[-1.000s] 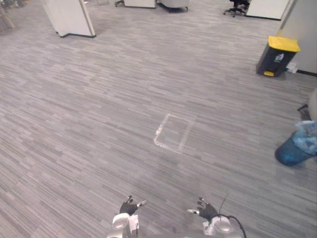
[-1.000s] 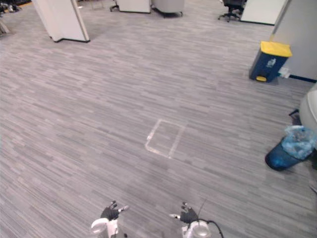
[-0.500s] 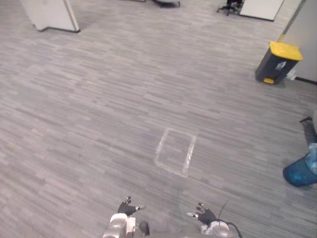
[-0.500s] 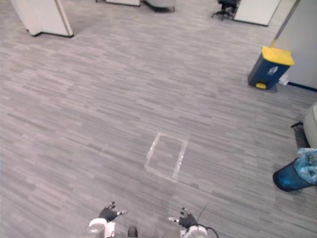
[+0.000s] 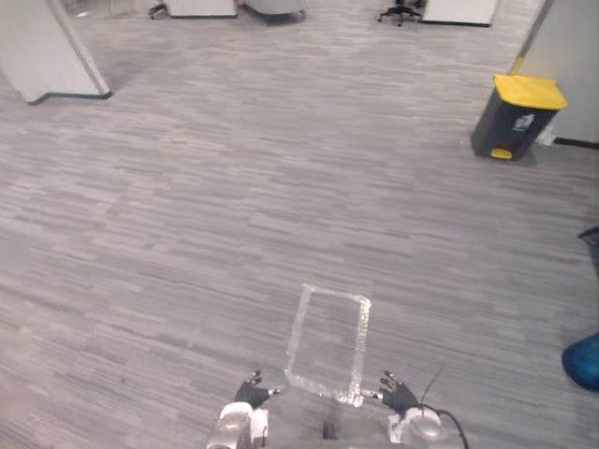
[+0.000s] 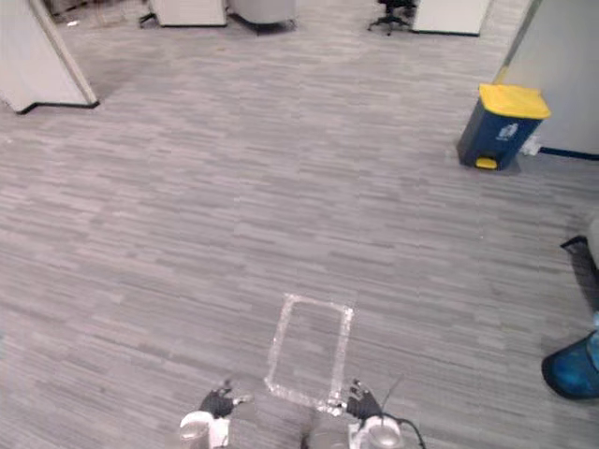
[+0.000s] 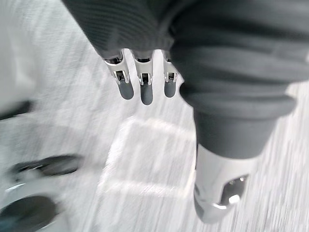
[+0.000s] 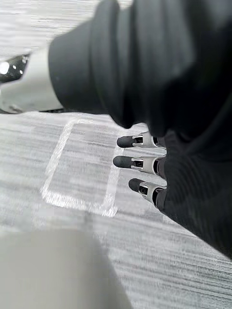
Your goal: Organize the slippers on the shoe rack
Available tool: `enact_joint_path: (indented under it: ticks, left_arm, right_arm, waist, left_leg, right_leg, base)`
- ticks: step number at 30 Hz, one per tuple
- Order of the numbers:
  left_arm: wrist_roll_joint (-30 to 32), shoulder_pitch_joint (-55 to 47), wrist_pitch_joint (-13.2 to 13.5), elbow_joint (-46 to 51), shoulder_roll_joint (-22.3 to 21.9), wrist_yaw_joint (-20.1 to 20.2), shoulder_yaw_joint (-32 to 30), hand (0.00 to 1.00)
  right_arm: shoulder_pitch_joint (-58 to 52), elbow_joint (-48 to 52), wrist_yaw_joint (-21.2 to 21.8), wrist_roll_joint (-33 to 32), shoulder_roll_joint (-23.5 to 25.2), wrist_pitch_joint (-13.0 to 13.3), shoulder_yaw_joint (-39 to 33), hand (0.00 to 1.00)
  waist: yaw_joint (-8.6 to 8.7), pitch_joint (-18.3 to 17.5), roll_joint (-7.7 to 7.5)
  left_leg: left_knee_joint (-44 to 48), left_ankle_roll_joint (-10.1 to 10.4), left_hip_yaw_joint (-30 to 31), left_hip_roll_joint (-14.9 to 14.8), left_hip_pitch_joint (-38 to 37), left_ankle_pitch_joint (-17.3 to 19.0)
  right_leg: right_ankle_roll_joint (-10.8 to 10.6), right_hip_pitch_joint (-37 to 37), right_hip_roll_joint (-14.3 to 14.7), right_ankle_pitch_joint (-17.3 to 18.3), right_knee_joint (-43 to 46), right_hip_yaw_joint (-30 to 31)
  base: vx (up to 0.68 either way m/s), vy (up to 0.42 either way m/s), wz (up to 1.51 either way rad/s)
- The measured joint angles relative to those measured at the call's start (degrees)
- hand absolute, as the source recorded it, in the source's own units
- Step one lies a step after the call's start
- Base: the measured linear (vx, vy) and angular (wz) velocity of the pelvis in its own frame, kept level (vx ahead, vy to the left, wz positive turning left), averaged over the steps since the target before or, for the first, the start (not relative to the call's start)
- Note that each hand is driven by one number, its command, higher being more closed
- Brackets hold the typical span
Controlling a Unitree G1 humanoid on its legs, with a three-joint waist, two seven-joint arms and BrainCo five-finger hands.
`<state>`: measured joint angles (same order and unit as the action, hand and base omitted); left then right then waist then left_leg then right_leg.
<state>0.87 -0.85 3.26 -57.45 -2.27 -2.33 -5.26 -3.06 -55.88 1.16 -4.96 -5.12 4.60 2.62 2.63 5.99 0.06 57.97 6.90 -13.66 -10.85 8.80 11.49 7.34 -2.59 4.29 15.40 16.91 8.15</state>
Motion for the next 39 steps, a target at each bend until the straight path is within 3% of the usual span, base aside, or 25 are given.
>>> enact_joint_path:
  ticks: [2,3,4,5,6,7,8,11,12,13,14,16,20,21,22,24,26,28,29,31,32,33,36,38,39]
  left_arm:
    - [-0.59,-0.22,0.19,0.65,-0.1,-0.14,-0.24,0.0]
    - [-0.75,-0.18,0.21,0.67,-0.16,-0.14,-0.15,0.0]
    - [-1.14,0.13,0.48,0.72,-0.24,-0.21,0.58,0.0]
    - [-1.16,0.25,0.99,0.48,-0.18,-0.29,2.12,0.0]
    - [-1.15,0.25,1.09,0.36,-0.16,-0.31,2.55,0.0]
    - [-1.16,0.11,1.37,-0.68,-0.2,-0.31,4.48,0.0]
    - [-1.19,0.25,1.31,-1.17,-0.09,-0.28,4.84,0.0]
    - [-1.28,1.62,0.99,-4.45,3.37,-0.95,6.17,0.0]
    - [-1.18,1.86,0.76,-5.17,4.04,-1.05,6.39,0.0]
    - [-1.02,1.83,0.73,-5.34,4.33,-1.28,6.44,0.0]
    - [-1.02,1.84,0.67,-5.6,4.33,-1.31,6.44,0.0]
    - [-1.05,1.83,0.23,-6.33,4.57,-1.35,7.2,0.0]
    - [-1.05,3.7,0.2,-6.27,5.0,-1.26,7.34,0.0]
    - [-1.04,4.13,0.17,-6.35,5.08,-1.19,7.36,0.0]
    - [-1.01,4.06,0.0,-6.88,4.64,-1.14,7.36,0.0]
    - [-1.01,3.55,0.04,-6.91,3.74,-0.89,7.65,0.0]
    - [-0.92,3.79,-0.2,-7.08,3.33,-0.74,8.47,0.0]
    - [-0.92,3.32,-0.23,-6.84,2.08,-0.72,6.76,0.0]
    - [-0.92,3.47,-0.14,-4.7,0.73,-0.7,4.0,0.0]
    - [-0.91,2.64,-0.06,-2.84,-0.24,-0.68,2.68,0.0]
    - [-0.91,2.06,0.12,-2.21,-0.63,-0.62,2.17,0.0]
    - [-0.92,1.74,0.07,-1.88,-0.69,-0.06,1.71,0.0]
    - [-0.94,1.06,0.2,-0.41,-0.77,-0.08,0.3,0.0]
    - [-0.94,1.15,0.23,-0.52,-0.76,-0.08,0.24,0.0]
    - [-0.94,1.12,0.25,-0.64,-0.72,-0.07,0.81,0.0]
  right_arm:
    - [0.08,0.0,-0.09,-0.03,0.6,-0.37,-0.06,0.0]
    - [0.08,0.01,-0.09,-0.03,0.63,-0.45,-0.08,0.0]
    - [-0.1,-0.08,-0.09,-0.01,0.73,-0.69,-0.21,0.0]
    - [-0.3,-1.11,-0.08,0.05,0.52,-0.58,-0.24,0.0]
    - [-0.26,-1.66,-0.08,0.06,0.42,-0.55,-0.22,0.0]
    - [-0.2,-3.46,-0.09,0.33,-0.65,-0.63,-0.05,0.0]
    - [-0.01,-4.59,-0.19,0.37,-0.88,-0.83,-0.12,0.0]
    - [0.48,-5.39,-0.04,0.35,0.97,-0.74,-0.79,0.0]
    - [0.5,-5.31,0.02,0.5,1.15,-0.75,-1.49,0.0]
    - [0.52,-5.48,0.09,0.48,0.72,-0.71,-1.97,0.0]
    - [0.65,-5.49,0.14,0.48,0.27,-0.61,-1.89,0.0]
    - [0.77,-4.41,0.03,0.43,-0.44,-0.32,-1.9,0.0]
    - [1.4,-3.53,0.1,0.36,-0.26,0.13,-2.24,0.0]
    - [1.55,-3.54,0.09,0.37,-0.15,0.14,-2.29,0.0]
    - [2.03,-3.69,0.03,0.3,-0.25,0.5,-2.81,0.0]
    - [2.21,-3.9,-0.01,0.32,-1.39,0.48,-3.12,0.0]
    - [2.33,-4.19,0.06,0.36,-1.31,0.42,-4.31,0.0]
    - [1.93,-3.87,-0.01,0.38,-1.21,0.17,-4.72,0.0]
    - [1.25,-3.43,-0.02,0.4,-0.93,-0.04,-4.28,0.0]
    - [0.45,-2.46,-0.02,0.41,-0.49,-0.04,-2.56,0.0]
    - [0.41,-2.22,-0.02,0.42,-0.42,-0.07,-2.15,0.0]
    - [0.72,-2.24,-0.09,0.43,-0.7,-0.21,-2.16,0.0]
    - [0.18,-2.06,-0.12,0.37,-0.34,-0.7,-2.16,0.0]
    - [0.17,-2.03,-0.13,0.36,0.06,-0.73,-2.23,0.0]
    - [0.26,-2.15,-0.13,0.37,0.13,-0.69,-2.25,0.0]
  waist:
    - [-0.98,0.06,-0.48]
    - [-0.98,0.08,-0.52]
    - [-1.37,-0.12,-0.89]
    - [-1.69,-0.3,-0.85]
    - [-1.73,-0.34,-0.69]
    - [-2.21,-1.61,0.75]
    - [-2.38,-2.29,0.58]
    - [-0.78,-3.3,-2.46]
    - [-0.69,-3.06,-2.68]
    - [-0.82,-2.32,-1.44]
    - [-1.04,-1.91,-0.89]
    - [-0.94,-2.1,0.78]
    - [0.33,-2.04,0.68]
    - [0.4,-2.07,0.41]
    - [0.84,-1.51,1.62]
    - [0.72,-1.32,3.02]
    - [0.84,-0.73,3.14]
    - [0.87,-0.57,2.78]
    - [0.71,-0.09,2.02]
    - [-0.22,-0.07,1.42]
    - [-0.9,-0.13,1.28]
    - [-1.21,0.07,1.95]
    - [-2.29,0.06,0.86]
    - [-2.42,0.26,0.19]
    - [-2.63,0.2,0.09]
  left_leg:
    - [-12.44,-2.9,-1.73,0.1,3.01,3.17]
    - [-14.84,-2.92,-1.14,0.54,3.54,3.16]
    - [-25.04,-2.66,3.95,3.13,5.42,2.78]
    - [-34.63,-1.38,12.31,5.8,6.26,1.33]
    - [-36.98,-1.04,14.42,6.09,6.39,0.67]
    - [-42.07,2.24,19.27,6.04,7.13,-5.52]
    - [-41.13,1.62,18.49,6.58,7.21,-7.02]
    - [-39.77,-1.99,11.17,7.77,5.19,-4.21]
    - [-40.59,-3.02,8.12,7.63,2.15,-3.61]
    - [-42.79,-3.98,5.68,6.85,-2.61,-3.05]
    - [-44.01,-4.41,4.65,6.3,-4.95,-2.79]
    - [-50.5,-4.46,1.06,5.65,-12.2,-2.76]
    - [-53.62,-5.04,-1.22,5.67,-13.97,-2.41]
    - [-53.75,-4.83,-1.79,5.93,-14.29,-2.26]
    - [-53.73,-3.69,-2.29,5.31,-15.64,-1.46]
    - [-53.95,-3.79,-3.12,4.53,-16.39,-1.98]
    - [-54.16,-2.93,-3.03,4.46,-19.28,-4.12]
    - [-46.56,-2.05,-3.06,3.71,-19.13,-4.86]
    - [-30.21,-0.32,-2.81,1.66,-14.05,-6.03]
    - [-13.79,0.72,-1.35,-0.8,-6.38,-7.05]
    - [-8.49,0.09,-1.3,-1.37,-3.9,-5.43]
    - [-4.61,-1.31,-1.46,-2.68,-0.65,-2.16]
    - [-11.13,-2.61,-3.13,-1.91,3.2,2.43]
    - [-24.38,-2.53,0.23,1.61,3.28,2.98]
    - [-33.35,-2.12,5.81,4.91,3.18,2.29]
  right_leg:
    - [0.04,-4.92,-2.1,0.33,-2.72,7.23]
    - [0.04,-5.53,-2.53,0.39,-3.17,8.19]
    - [-0.68,-6.37,-4.4,1.21,-3.93,11.78]
    - [-1.96,-6.45,-5.67,2.57,-4.14,15.76]
    - [-2.31,-6.44,-5.8,2.88,-4.14,16.61]
    - [-4.46,-5.53,-5.79,4.45,-3.3,20.45]
    - [-5.24,-5.22,-6.48,4.94,-2.25,21.63]
    - [-8.51,-0.42,-8.15,1.45,6.58,23.28]
    - [-10.33,1.4,-7.31,-1.69,11.52,24.14]
    - [-11.8,2.97,-5.71,-3.46,17.76,23.38]
    - [-12.31,3.76,-4.89,-2.62,20.14,22.36]
    - [-9.89,10.95,-3.8,2.41,25.7,11.01]
    - [-9.19,17.94,-0.97,4.31,16.86,2.51]
    - [-8.69,18.89,-1.1,1.43,9.88,-0.57]
    - [-4.8,16.36,-0.56,-5.89,2.71,-4.69]
    - [-4.84,15.68,0.59,-6.25,2.0,-4.47]
    - [-3.57,13.36,1.03,-5.31,2.55,-4.21]
    - [-3.6,9.38,0.71,-5.23,1.32,-4.34]
    - [-3.6,5.37,0.46,-5.15,-0.51,-3.69]
    - [-1.87,3.01,0.54,-4.09,-1.79,-0.91]
    - [-0.11,2.12,0.53,-2.7,-2.42,1.07]
    - [-0.17,0.76,1.19,-2.44,-2.79,3.7]
    - [-0.85,-1.97,-0.07,-2.06,-4.08,9.58]
    - [-2.21,-2.64,-1.57,-1.29,-4.35,13.77]
    - [-3.14,-2.41,-2.42,-0.75,-4.39,16.48]
  base:
    - [0.53,0.224,-1.66]
    - [0.52,0.301,-1.73]
    - [0.45,0.314,-1.56]
    - [0.45,0.338,-1.57]
    - [0.47,0.411,-1.69]
    - [0.4,0.388,-1.34]
    - [0.5,0.474,-1.53]
    - [0.46,0.382,-0.95]
    - [0.38,0.316,-1.03]
    - [0.35,0.29,-1.11]
    - [0.36,0.27,-1.32]
    - [0.28,0.184,-1.04]
    - [0.25,0.018,-0.35]
    - [0.3,-0.062,-0.34]
    - [0.32,-0.055,-0.32]
    - [0.38,-0.079,-0.35]
    - [0.32,-0.117,-0.33]
    - [0.26,-0.136,-0.14]
    - [0.22,-0.138,-0.13]
    - [0.15,-0.065,-0.47]
    - [0.13,0.041,-0.98]
    - [0.17,0.09,-1.11]
    - [0.23,0.135,-1.04]
    - [0.18,0.159,-1.15]
    - [0.15,0.195,-1.35]
